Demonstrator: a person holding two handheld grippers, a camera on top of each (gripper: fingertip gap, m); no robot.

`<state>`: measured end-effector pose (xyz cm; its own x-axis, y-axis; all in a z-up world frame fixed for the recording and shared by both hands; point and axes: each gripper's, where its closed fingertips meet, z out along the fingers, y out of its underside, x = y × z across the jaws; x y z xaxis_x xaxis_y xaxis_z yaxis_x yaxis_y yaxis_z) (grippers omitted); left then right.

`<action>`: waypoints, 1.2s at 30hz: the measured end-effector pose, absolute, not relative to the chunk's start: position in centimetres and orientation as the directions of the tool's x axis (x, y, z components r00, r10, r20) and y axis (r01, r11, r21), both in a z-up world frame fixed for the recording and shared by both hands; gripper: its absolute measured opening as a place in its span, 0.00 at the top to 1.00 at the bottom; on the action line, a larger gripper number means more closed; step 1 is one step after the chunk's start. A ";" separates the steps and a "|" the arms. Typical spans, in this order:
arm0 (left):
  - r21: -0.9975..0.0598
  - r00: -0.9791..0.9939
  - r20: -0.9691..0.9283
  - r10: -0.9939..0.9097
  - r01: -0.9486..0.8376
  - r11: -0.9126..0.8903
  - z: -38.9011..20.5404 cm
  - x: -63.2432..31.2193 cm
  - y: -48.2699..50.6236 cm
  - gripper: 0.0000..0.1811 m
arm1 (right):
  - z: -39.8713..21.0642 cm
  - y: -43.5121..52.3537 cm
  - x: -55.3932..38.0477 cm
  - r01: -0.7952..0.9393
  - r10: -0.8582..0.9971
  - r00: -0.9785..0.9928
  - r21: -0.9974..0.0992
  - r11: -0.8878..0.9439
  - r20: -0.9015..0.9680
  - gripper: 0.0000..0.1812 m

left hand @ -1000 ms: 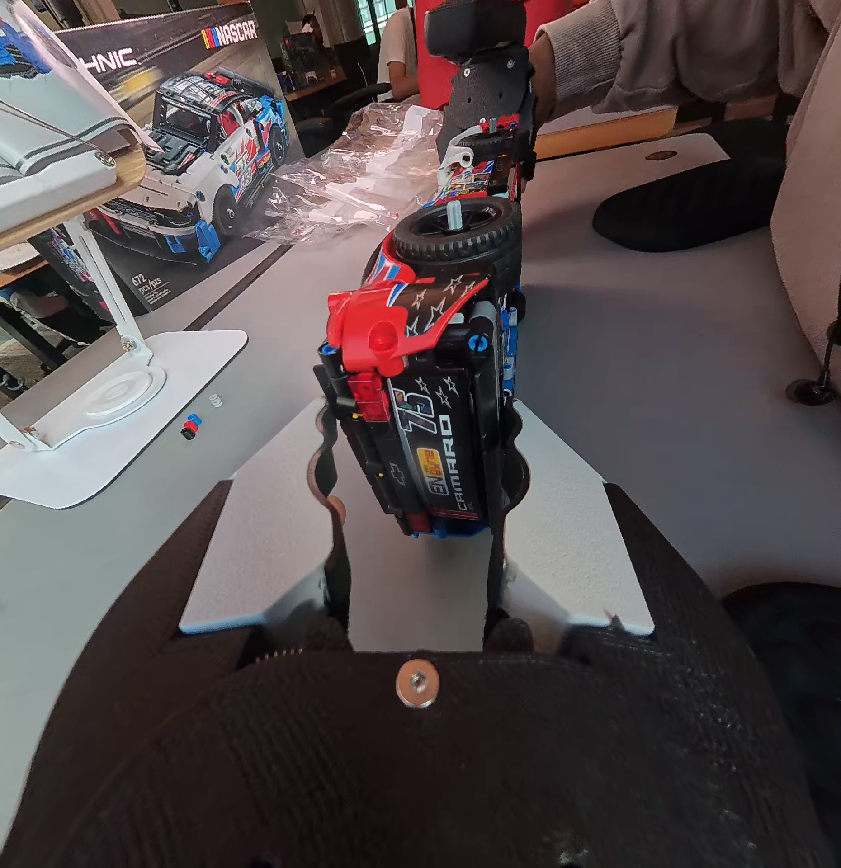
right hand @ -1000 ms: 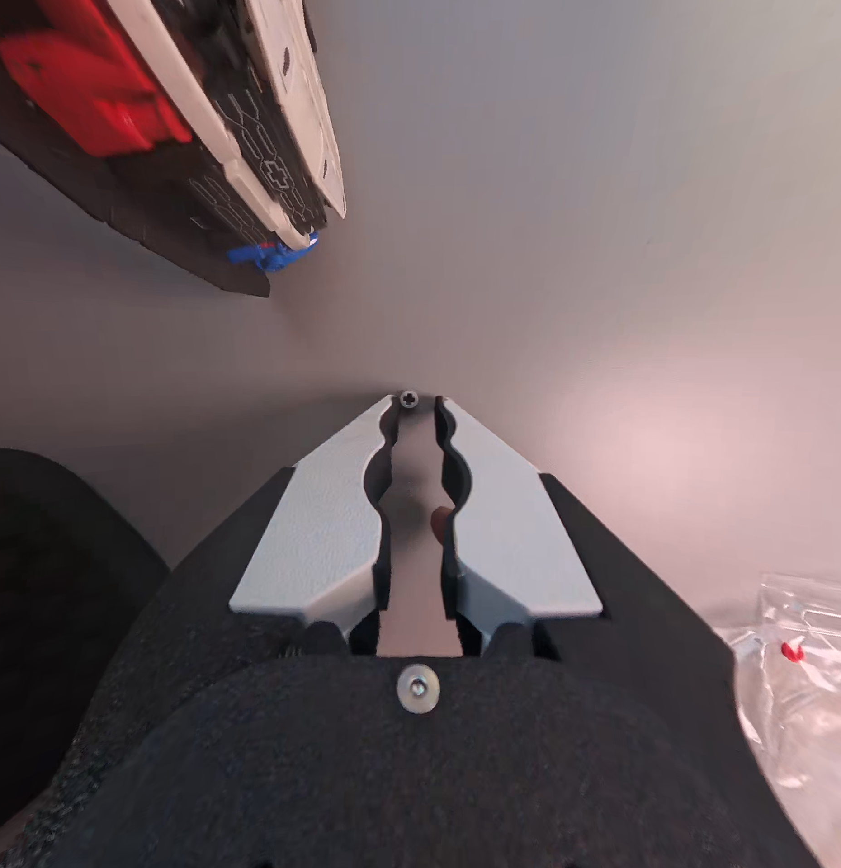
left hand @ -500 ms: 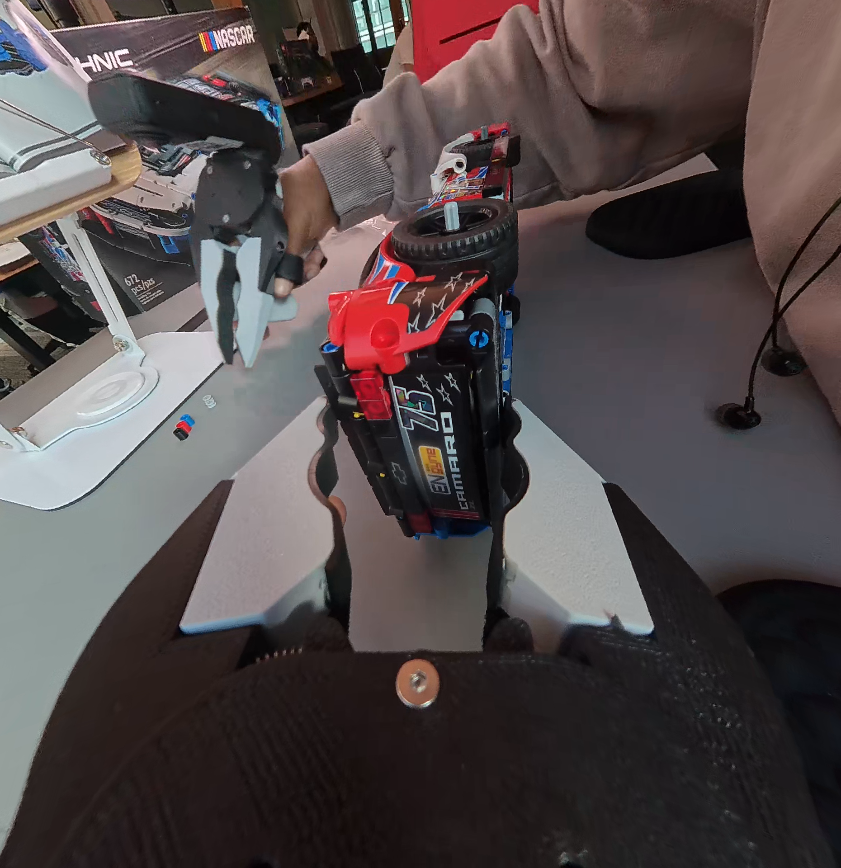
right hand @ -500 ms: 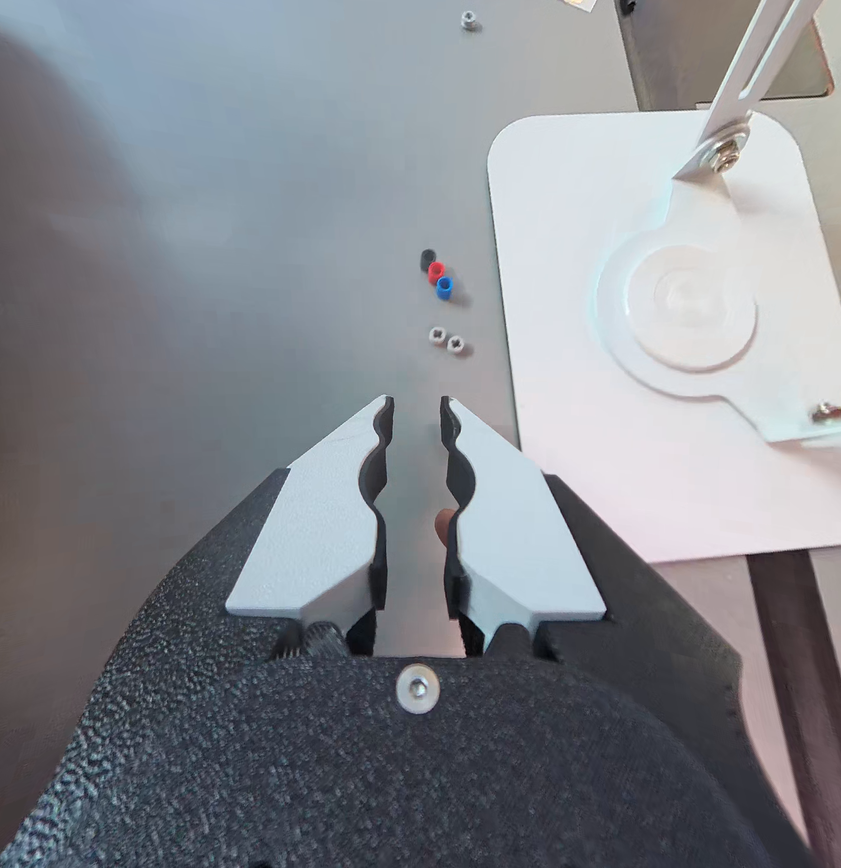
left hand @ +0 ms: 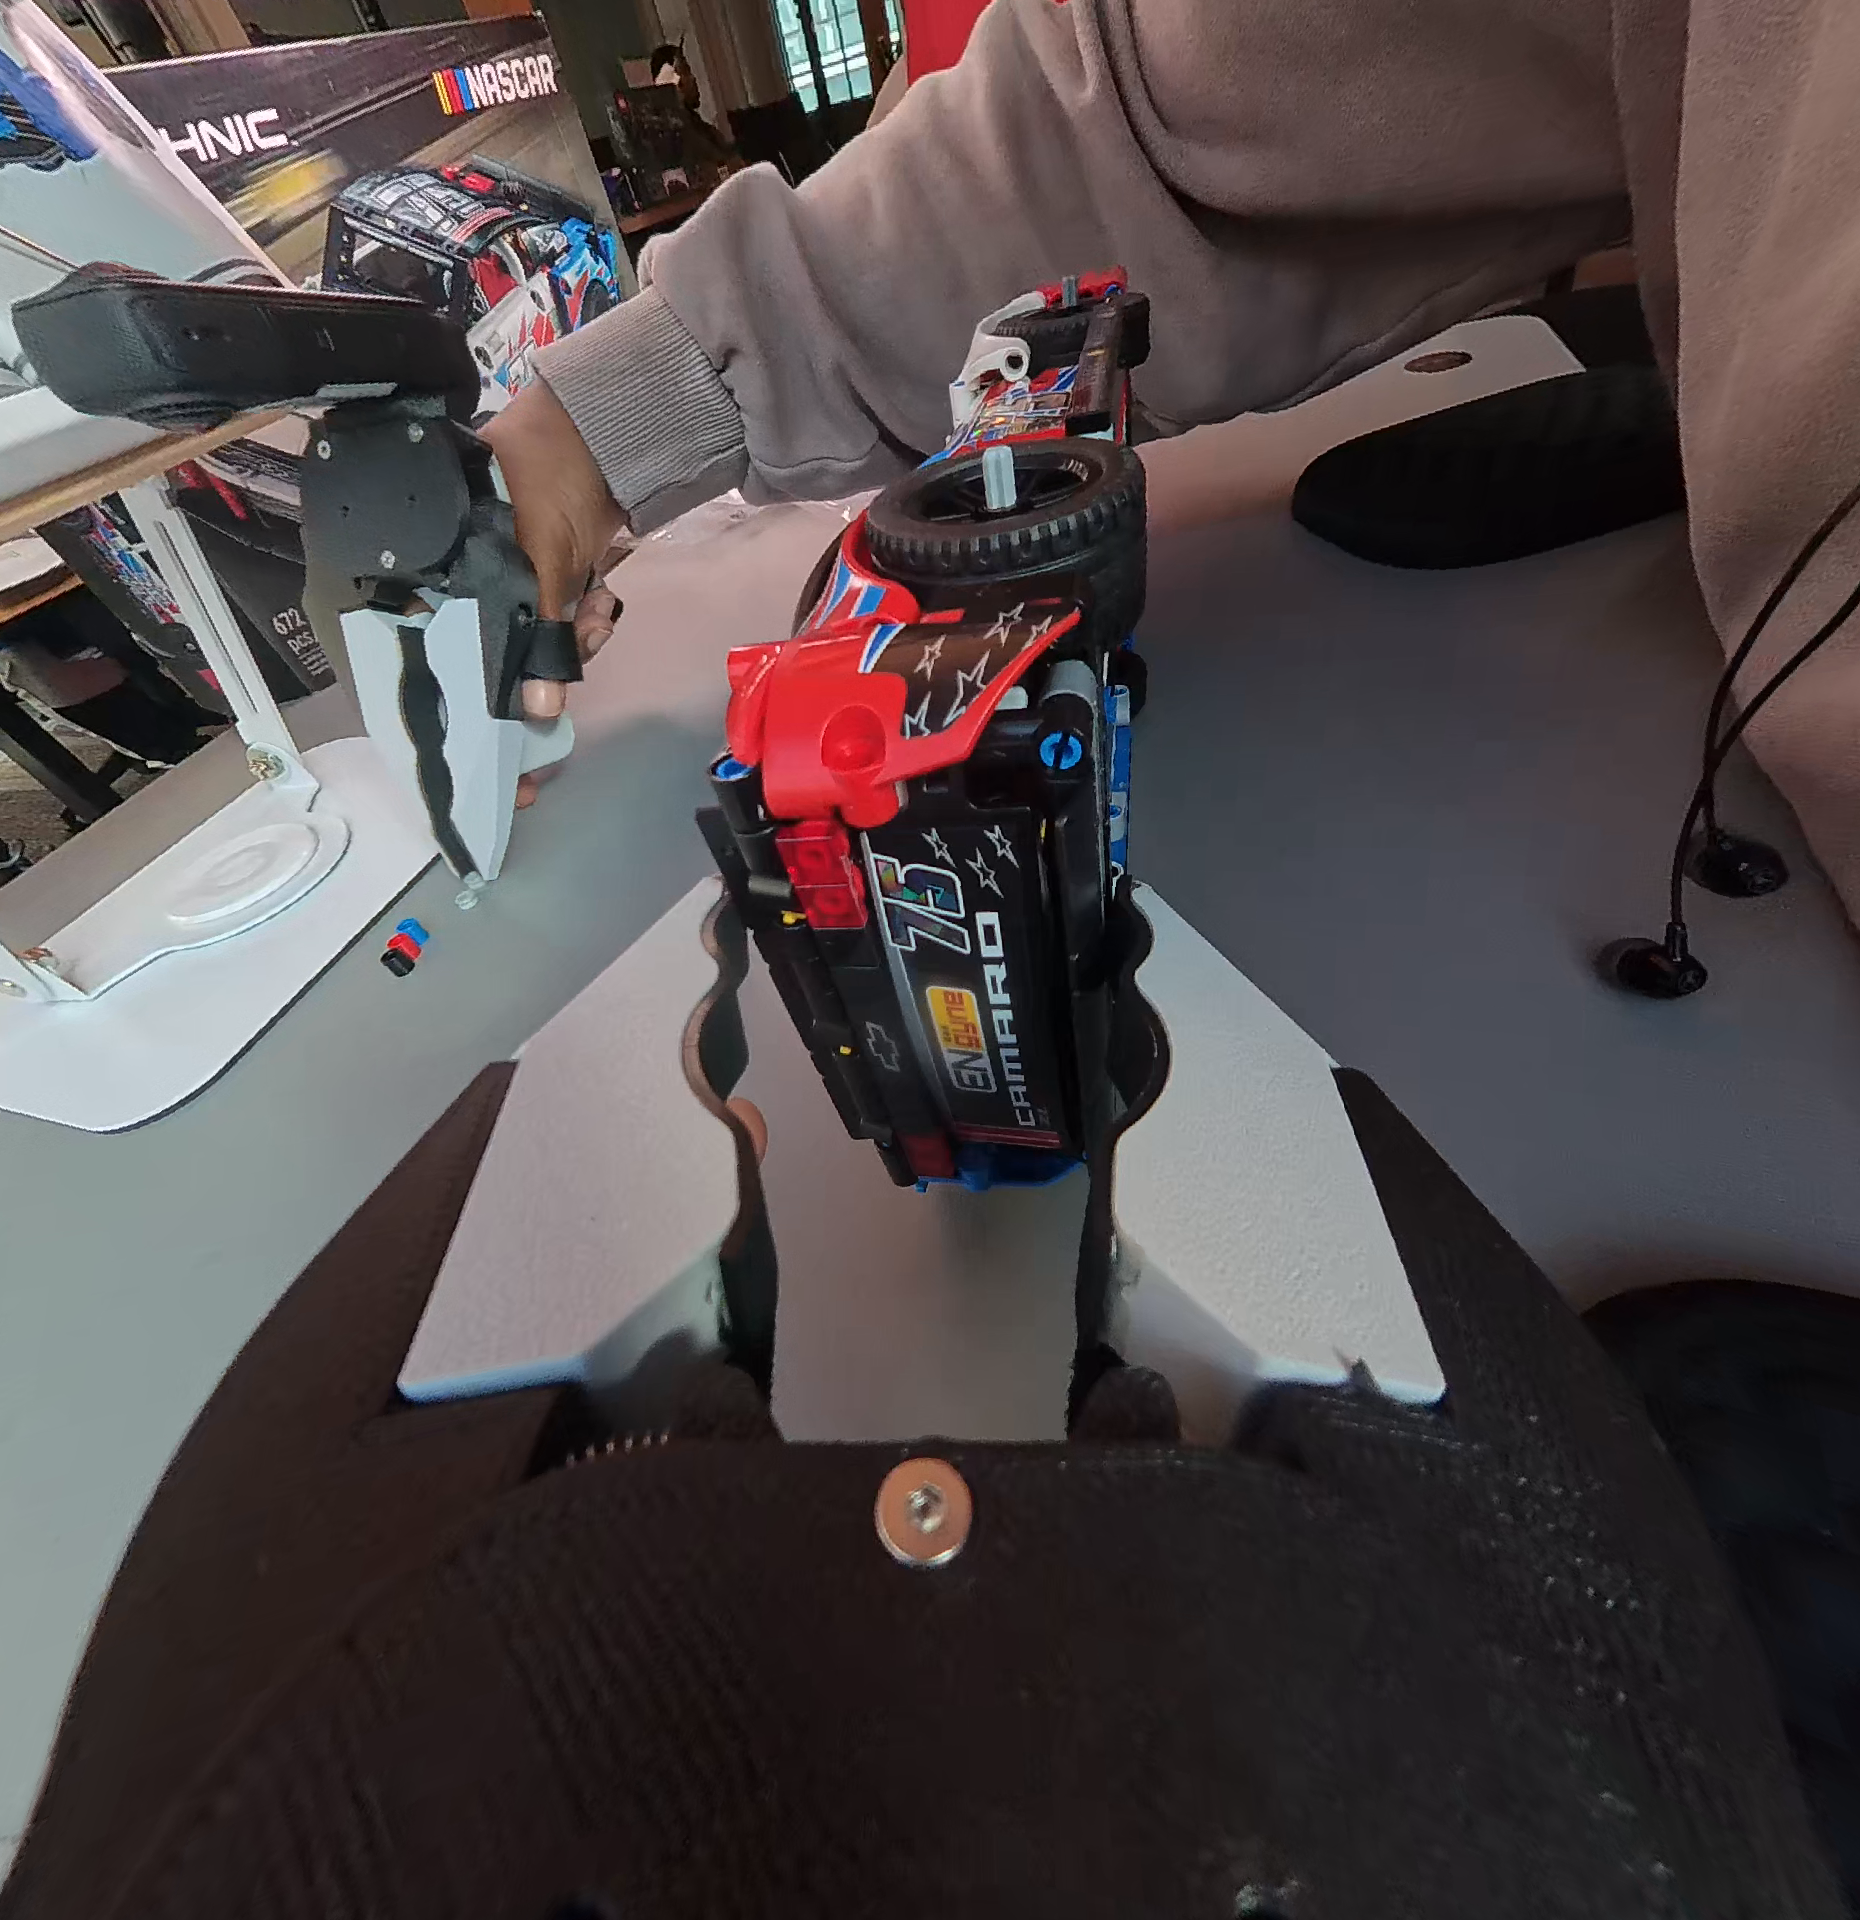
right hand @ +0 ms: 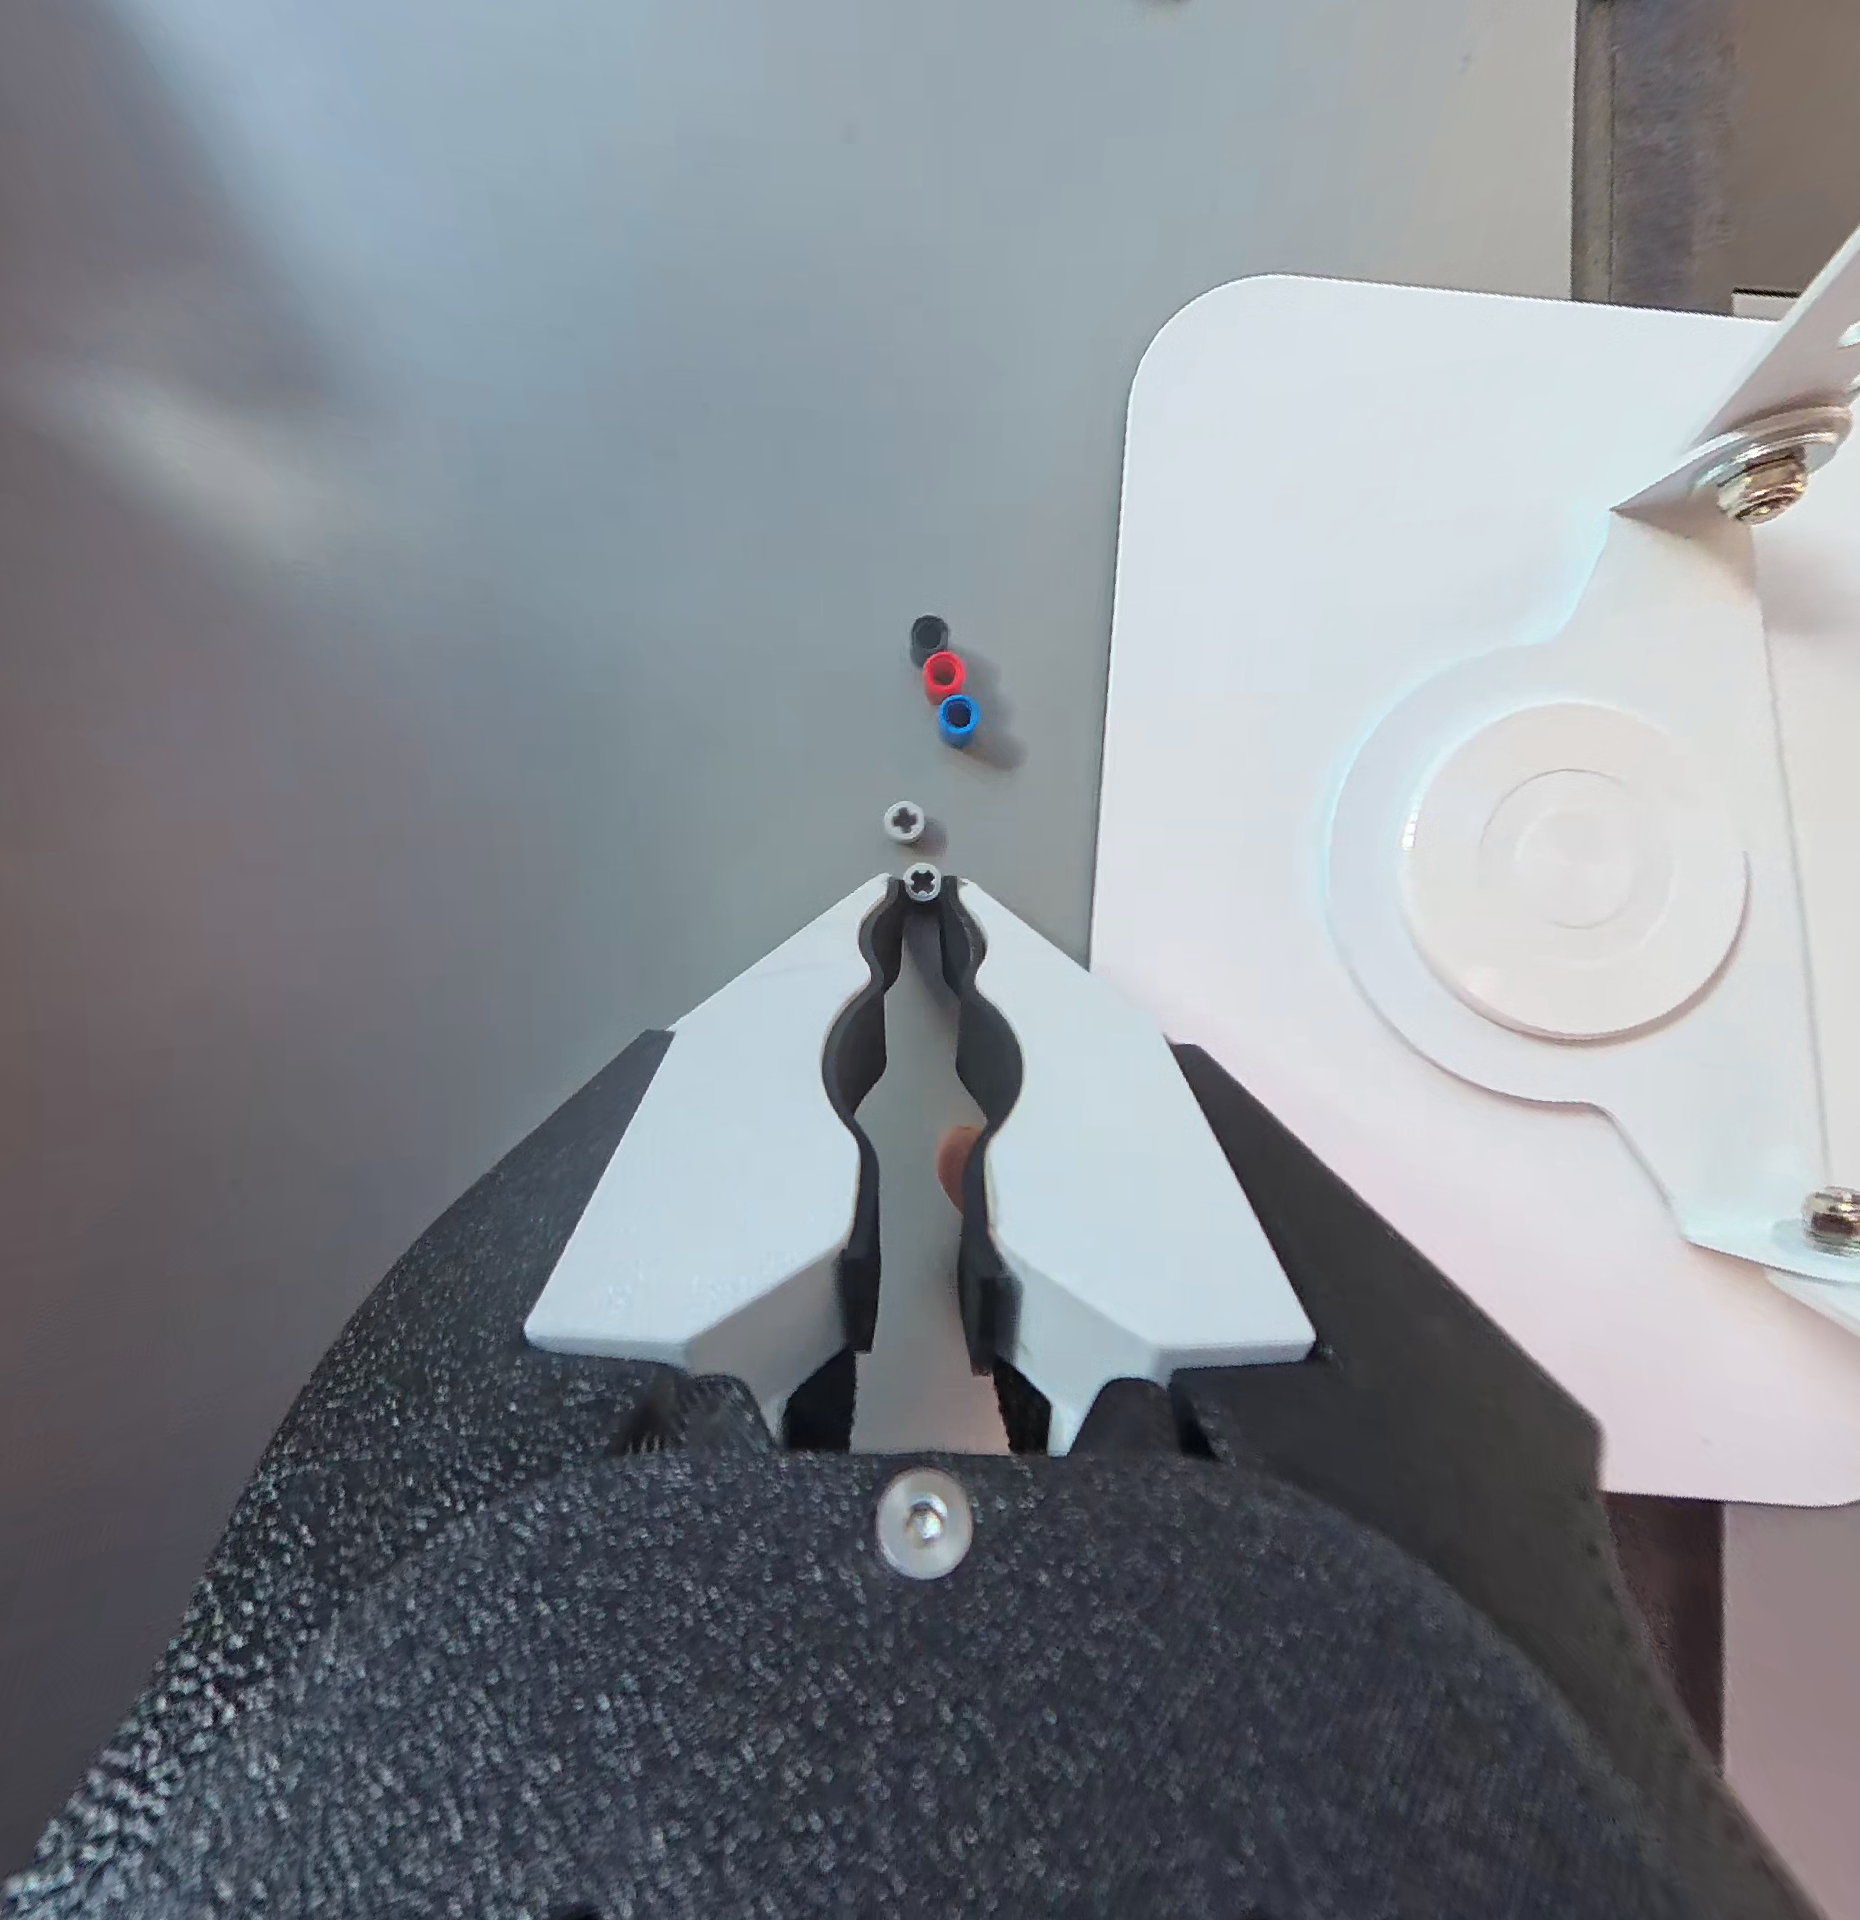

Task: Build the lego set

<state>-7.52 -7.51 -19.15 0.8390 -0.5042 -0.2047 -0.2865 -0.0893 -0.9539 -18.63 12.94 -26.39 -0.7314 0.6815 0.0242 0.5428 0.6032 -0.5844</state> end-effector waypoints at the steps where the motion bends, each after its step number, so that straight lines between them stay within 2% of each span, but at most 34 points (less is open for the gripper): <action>1: -0.954 0.839 -0.204 -0.504 -0.286 -0.090 -19.2 -7.5 -7.5 0.62 | -26.3 12.7 -17.9 0.543 0.677 -0.736 -0.587 0.600 0.010 0.98; 6: -0.948 0.833 -0.222 -0.507 -0.305 -0.087 -19.1 -7.3 -7.6 0.63 | -24.3 11.0 -8.7 0.514 0.610 -0.791 -0.590 0.623 -0.044 0.98; 11: -0.949 0.802 -0.222 -0.554 -0.307 -0.064 -18.9 -6.5 -8.3 0.64 | -24.7 11.2 -0.5 0.561 0.666 -0.746 -0.548 0.620 -0.010 0.98; 16: -0.955 0.777 -0.204 -0.596 -0.292 -0.054 -18.7 -5.9 -8.8 0.66 | -26.5 11.5 0.6 0.591 0.707 -0.706 -0.521 0.616 0.036 0.97; 19: -0.955 0.780 -0.201 -0.593 -0.291 -0.059 -18.8 -5.9 -8.8 0.66 | -25.4 11.6 -0.7 0.571 0.702 -0.711 -0.552 0.607 0.038 0.92; 23: -0.960 0.783 -0.185 -0.594 -0.273 -0.061 -18.7 -6.0 -8.7 0.66 | -22.4 11.6 -3.1 0.555 0.691 -0.723 -0.596 0.581 0.000 0.91; 26: -0.958 0.781 -0.194 -0.594 -0.282 -0.058 -18.8 -6.0 -8.7 0.66 | -21.9 12.0 -1.5 0.552 0.646 -0.763 -0.554 0.623 -0.033 0.91; 30: -0.950 0.772 -0.216 -0.598 -0.308 -0.054 -18.8 -5.8 -8.9 0.66 | -22.9 12.9 3.5 0.559 0.608 -0.793 -0.446 0.699 -0.040 0.87; 36: -0.951 0.769 -0.211 -0.603 -0.303 -0.054 -18.8 -5.8 -8.9 0.66 | -24.8 13.3 9.2 0.609 0.645 -0.763 -0.376 0.699 -0.036 0.85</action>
<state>-5.77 -8.93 -18.76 0.7691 -0.6034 -0.2109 -0.3030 -0.0536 -0.9515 9.20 13.34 -24.85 -0.7630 0.6454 -0.0358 0.6087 0.6987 -0.3760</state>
